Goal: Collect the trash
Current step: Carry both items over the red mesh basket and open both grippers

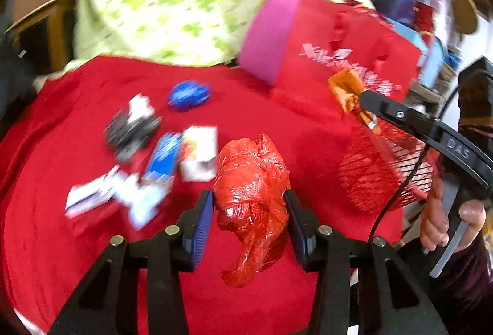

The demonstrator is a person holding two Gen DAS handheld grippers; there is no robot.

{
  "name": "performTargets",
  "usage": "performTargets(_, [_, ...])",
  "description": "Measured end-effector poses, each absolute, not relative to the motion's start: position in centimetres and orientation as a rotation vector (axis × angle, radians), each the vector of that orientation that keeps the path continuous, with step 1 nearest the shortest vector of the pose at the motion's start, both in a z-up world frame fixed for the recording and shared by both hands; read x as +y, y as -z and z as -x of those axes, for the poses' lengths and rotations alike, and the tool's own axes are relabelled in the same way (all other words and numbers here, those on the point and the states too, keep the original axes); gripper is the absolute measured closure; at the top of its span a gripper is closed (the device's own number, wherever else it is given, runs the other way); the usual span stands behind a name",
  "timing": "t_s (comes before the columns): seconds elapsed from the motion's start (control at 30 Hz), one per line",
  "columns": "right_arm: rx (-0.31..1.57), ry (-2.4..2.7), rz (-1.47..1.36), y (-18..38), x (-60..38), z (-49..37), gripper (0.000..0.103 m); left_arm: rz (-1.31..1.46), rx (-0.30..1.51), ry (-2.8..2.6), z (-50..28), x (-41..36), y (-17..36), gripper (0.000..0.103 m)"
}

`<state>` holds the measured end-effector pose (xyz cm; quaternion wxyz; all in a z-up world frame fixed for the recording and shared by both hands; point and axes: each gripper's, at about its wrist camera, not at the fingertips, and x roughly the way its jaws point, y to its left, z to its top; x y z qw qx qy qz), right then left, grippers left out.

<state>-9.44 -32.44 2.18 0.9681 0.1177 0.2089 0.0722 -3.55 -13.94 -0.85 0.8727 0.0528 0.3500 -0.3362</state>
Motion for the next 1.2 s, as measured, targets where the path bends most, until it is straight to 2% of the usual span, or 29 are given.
performTargets(0.23, [0.255, 0.018, -0.404, -4.9, -41.6, 16.7, 0.056, -0.155, 0.663, 0.902, 4.9, -22.7, -3.3, 0.055])
performTargets(0.5, [0.253, 0.168, -0.666, -2.0, -51.1, 21.9, 0.056, -0.173, 0.674, 1.022, 6.3, -31.4, -3.9, 0.054])
performTargets(0.67, [0.269, 0.175, -0.743, -0.3, -53.4, 22.8, 0.056, -0.226, 0.668, 1.018, 7.7, -35.0, -3.5, 0.053])
performTargets(0.73, [0.278, 0.165, -0.759, -0.2, -53.6, 22.1, 0.055, -0.247, 0.672, 1.005, 7.9, -36.0, -3.0, 0.048])
performTargets(0.77, [0.284, 0.167, -0.763, -0.1, -53.7, 22.0, 0.054, -0.256, 0.672, 1.001, 8.0, -36.3, -2.8, 0.043])
performTargets(0.87, [0.286, 0.165, -0.788, 0.3, -54.0, 21.7, 0.042, -0.284, 0.657, 0.983, 8.3, -36.6, -2.4, 0.042])
performTargets(1.0, [0.27, 0.189, -0.779, 0.2, -53.7, 21.6, 0.042, -0.284, 0.626, 0.978, 8.4, -35.6, -2.4, 0.042])
performTargets(1.2, [0.227, 0.216, -0.613, -1.7, -50.1, 20.5, 0.042, -0.253, 0.602, 0.923, 8.2, -31.4, -2.2, 0.042])
